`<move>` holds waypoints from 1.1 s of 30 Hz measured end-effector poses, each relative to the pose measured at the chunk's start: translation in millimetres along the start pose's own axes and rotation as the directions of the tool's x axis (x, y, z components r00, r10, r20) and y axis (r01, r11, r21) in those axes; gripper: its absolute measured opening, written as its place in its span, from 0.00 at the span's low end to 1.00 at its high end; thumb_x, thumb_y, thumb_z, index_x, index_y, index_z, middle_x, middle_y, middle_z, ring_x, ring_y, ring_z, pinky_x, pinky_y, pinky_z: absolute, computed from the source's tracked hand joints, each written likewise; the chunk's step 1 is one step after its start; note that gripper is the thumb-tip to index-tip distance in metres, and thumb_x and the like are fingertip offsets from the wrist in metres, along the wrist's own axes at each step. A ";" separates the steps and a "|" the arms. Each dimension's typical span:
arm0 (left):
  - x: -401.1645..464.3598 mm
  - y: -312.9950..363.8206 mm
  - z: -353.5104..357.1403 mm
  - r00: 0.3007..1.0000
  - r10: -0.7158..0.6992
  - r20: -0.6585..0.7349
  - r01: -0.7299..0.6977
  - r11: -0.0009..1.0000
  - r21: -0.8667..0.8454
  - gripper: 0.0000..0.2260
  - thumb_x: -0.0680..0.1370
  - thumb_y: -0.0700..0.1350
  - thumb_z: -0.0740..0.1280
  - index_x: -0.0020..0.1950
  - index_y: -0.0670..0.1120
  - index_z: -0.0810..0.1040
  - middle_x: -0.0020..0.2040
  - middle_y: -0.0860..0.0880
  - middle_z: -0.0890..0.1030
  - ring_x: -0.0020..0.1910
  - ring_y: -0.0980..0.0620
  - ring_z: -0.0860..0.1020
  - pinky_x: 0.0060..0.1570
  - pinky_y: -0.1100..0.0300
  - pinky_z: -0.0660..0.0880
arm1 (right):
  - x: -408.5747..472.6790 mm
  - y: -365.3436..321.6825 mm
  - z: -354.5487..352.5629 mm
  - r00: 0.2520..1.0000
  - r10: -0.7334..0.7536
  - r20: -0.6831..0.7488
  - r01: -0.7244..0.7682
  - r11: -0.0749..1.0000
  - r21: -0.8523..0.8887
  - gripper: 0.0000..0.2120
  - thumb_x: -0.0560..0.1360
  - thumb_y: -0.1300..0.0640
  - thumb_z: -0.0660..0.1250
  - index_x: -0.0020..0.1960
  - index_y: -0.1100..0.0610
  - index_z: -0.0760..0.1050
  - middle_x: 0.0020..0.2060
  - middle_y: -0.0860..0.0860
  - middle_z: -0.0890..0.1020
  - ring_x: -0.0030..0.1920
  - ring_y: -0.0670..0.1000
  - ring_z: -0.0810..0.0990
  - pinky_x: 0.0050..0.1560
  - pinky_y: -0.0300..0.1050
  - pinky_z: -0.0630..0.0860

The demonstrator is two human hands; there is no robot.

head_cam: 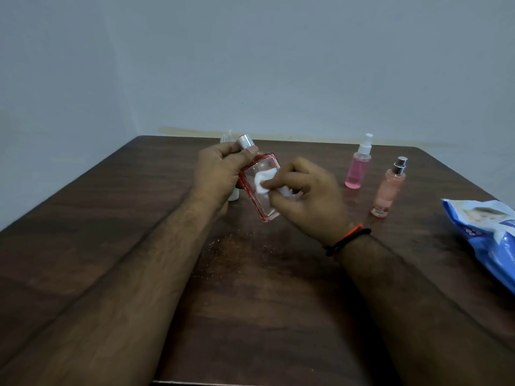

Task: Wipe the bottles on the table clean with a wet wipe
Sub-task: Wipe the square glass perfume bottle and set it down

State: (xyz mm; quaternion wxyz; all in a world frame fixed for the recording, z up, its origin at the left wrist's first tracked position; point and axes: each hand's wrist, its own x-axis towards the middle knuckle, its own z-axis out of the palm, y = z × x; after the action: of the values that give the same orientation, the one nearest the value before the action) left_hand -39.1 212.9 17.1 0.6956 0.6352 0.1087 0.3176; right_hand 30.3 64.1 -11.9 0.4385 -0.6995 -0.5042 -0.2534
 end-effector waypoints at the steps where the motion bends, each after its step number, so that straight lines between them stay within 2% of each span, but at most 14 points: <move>1: -1.0 0.8 0.2 1.000 -0.004 0.011 0.005 1.000 -0.004 0.02 0.77 0.38 0.70 0.47 0.42 0.82 0.34 0.50 0.84 0.30 0.55 0.81 0.28 0.61 0.77 | 1.0 3.8 -2.3 0.997 0.058 -0.060 -0.059 0.998 -0.008 0.06 0.71 0.61 0.73 0.47 0.57 0.85 0.41 0.50 0.79 0.40 0.45 0.77 0.39 0.33 0.72; 3: -3.6 1.8 1.5 0.999 -0.024 0.036 0.024 1.000 0.002 0.04 0.77 0.38 0.70 0.51 0.40 0.81 0.34 0.50 0.84 0.28 0.55 0.81 0.26 0.62 0.76 | 2.5 11.2 -5.3 0.970 0.175 -0.167 -0.181 0.983 -0.024 0.06 0.73 0.62 0.73 0.49 0.56 0.85 0.42 0.48 0.79 0.40 0.38 0.75 0.39 0.27 0.68; 5: -5.6 1.6 3.9 0.998 -0.025 0.059 0.023 0.999 0.042 0.07 0.77 0.38 0.70 0.54 0.37 0.81 0.35 0.48 0.83 0.28 0.54 0.81 0.25 0.61 0.76 | 2.7 14.0 -5.8 0.952 0.235 -0.195 -0.243 0.970 -0.016 0.07 0.74 0.61 0.73 0.51 0.55 0.85 0.43 0.46 0.80 0.42 0.36 0.75 0.40 0.25 0.68; 8: -5.0 0.9 4.4 0.999 -0.011 0.051 0.009 0.999 0.035 0.05 0.78 0.39 0.69 0.51 0.40 0.82 0.39 0.46 0.84 0.33 0.51 0.83 0.31 0.55 0.81 | 1.8 3.8 -2.0 0.986 0.126 -0.106 -0.124 0.992 0.026 0.07 0.73 0.62 0.73 0.51 0.56 0.85 0.44 0.48 0.80 0.43 0.42 0.77 0.41 0.30 0.72; 10: -0.4 0.2 0.7 1.000 0.011 -0.016 -0.011 1.000 -0.001 0.03 0.77 0.38 0.69 0.47 0.41 0.83 0.37 0.48 0.84 0.34 0.52 0.82 0.33 0.58 0.79 | 0.3 -6.4 2.6 1.000 -0.009 -0.008 0.009 0.999 0.042 0.06 0.73 0.59 0.72 0.49 0.57 0.86 0.42 0.49 0.80 0.43 0.47 0.78 0.43 0.37 0.76; 12: 5.2 0.0 -4.2 0.996 0.011 -0.085 -0.014 0.999 -0.034 0.03 0.77 0.38 0.70 0.46 0.41 0.83 0.34 0.50 0.83 0.32 0.54 0.80 0.31 0.62 0.76 | -0.9 -10.6 5.2 0.998 -0.046 0.047 0.043 0.998 0.052 0.08 0.72 0.54 0.71 0.46 0.56 0.86 0.41 0.49 0.80 0.42 0.47 0.79 0.43 0.41 0.76; 15: 9.7 0.0 -8.9 0.992 -0.010 -0.122 -0.001 0.996 -0.090 0.03 0.76 0.39 0.71 0.44 0.41 0.82 0.31 0.51 0.82 0.29 0.55 0.78 0.29 0.64 0.74 | 1.2 -1.0 -0.1 0.997 0.039 -0.059 -0.036 0.998 0.048 0.07 0.70 0.56 0.70 0.43 0.56 0.85 0.39 0.51 0.79 0.39 0.49 0.78 0.38 0.43 0.74; 17: 9.8 0.2 -8.5 0.995 -0.010 -0.097 0.001 0.996 -0.093 0.03 0.76 0.40 0.71 0.44 0.41 0.83 0.33 0.50 0.82 0.31 0.54 0.78 0.32 0.62 0.75 | 1.7 7.6 -4.4 0.979 0.116 -0.166 -0.114 0.993 0.022 0.05 0.71 0.61 0.71 0.45 0.57 0.85 0.40 0.50 0.79 0.40 0.47 0.77 0.38 0.38 0.73; 19: 7.9 0.4 -5.6 0.999 0.002 -0.051 -0.006 0.997 -0.076 0.03 0.76 0.40 0.71 0.45 0.42 0.83 0.34 0.50 0.83 0.32 0.54 0.79 0.32 0.61 0.75 | 1.7 10.8 -5.7 0.966 0.158 -0.203 -0.159 0.987 0.014 0.07 0.72 0.64 0.71 0.48 0.56 0.85 0.42 0.49 0.79 0.42 0.46 0.78 0.39 0.38 0.75; 21: 6.1 0.3 -2.7 0.999 0.018 -0.029 -0.020 0.998 -0.061 0.03 0.77 0.40 0.71 0.45 0.42 0.83 0.34 0.50 0.83 0.32 0.54 0.80 0.32 0.61 0.77 | 2.1 7.5 -4.2 0.979 0.112 -0.170 -0.109 0.994 0.027 0.09 0.73 0.65 0.70 0.50 0.57 0.85 0.44 0.50 0.80 0.44 0.48 0.78 0.41 0.42 0.77; 24: 7.4 -0.4 -4.3 0.998 0.017 -0.053 -0.021 0.997 -0.076 0.03 0.77 0.39 0.70 0.47 0.40 0.82 0.33 0.51 0.83 0.30 0.55 0.80 0.31 0.62 0.76 | 2.5 -0.2 -0.8 0.995 -0.072 -0.071 0.074 0.997 0.016 0.08 0.72 0.66 0.70 0.46 0.57 0.86 0.43 0.50 0.81 0.47 0.53 0.79 0.46 0.48 0.77; 26: 9.3 -0.3 -7.1 0.997 0.014 -0.082 -0.020 0.996 -0.081 0.03 0.77 0.39 0.70 0.45 0.40 0.82 0.31 0.52 0.82 0.29 0.56 0.79 0.30 0.63 0.75 | 1.8 -2.3 0.5 0.991 -0.135 -0.019 0.135 0.991 -0.001 0.08 0.71 0.67 0.71 0.44 0.57 0.86 0.43 0.49 0.82 0.47 0.53 0.79 0.47 0.47 0.76; 29: 11.8 0.9 -9.5 0.994 -0.007 -0.108 -0.006 0.992 -0.125 0.04 0.77 0.39 0.70 0.43 0.40 0.82 0.31 0.51 0.82 0.28 0.55 0.78 0.30 0.64 0.74 | 1.6 3.1 -2.5 0.986 -0.152 -0.076 0.148 0.988 -0.047 0.09 0.71 0.69 0.72 0.44 0.57 0.86 0.44 0.49 0.84 0.48 0.52 0.80 0.48 0.47 0.77; 33: 12.6 2.0 -8.3 0.995 -0.024 -0.097 0.010 0.989 -0.148 0.04 0.77 0.39 0.70 0.43 0.41 0.82 0.31 0.52 0.82 0.28 0.56 0.78 0.30 0.65 0.75 | 1.9 8.8 -5.5 0.982 -0.084 -0.171 0.058 0.987 -0.151 0.13 0.72 0.70 0.69 0.52 0.58 0.85 0.51 0.51 0.85 0.53 0.51 0.82 0.55 0.46 0.78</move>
State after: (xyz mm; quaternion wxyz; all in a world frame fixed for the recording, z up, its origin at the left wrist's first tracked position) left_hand -34.5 227.0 20.8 0.7370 0.5649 0.1244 0.3496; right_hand 39.6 59.4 -10.8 0.4200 -0.6858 -0.4681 -0.3663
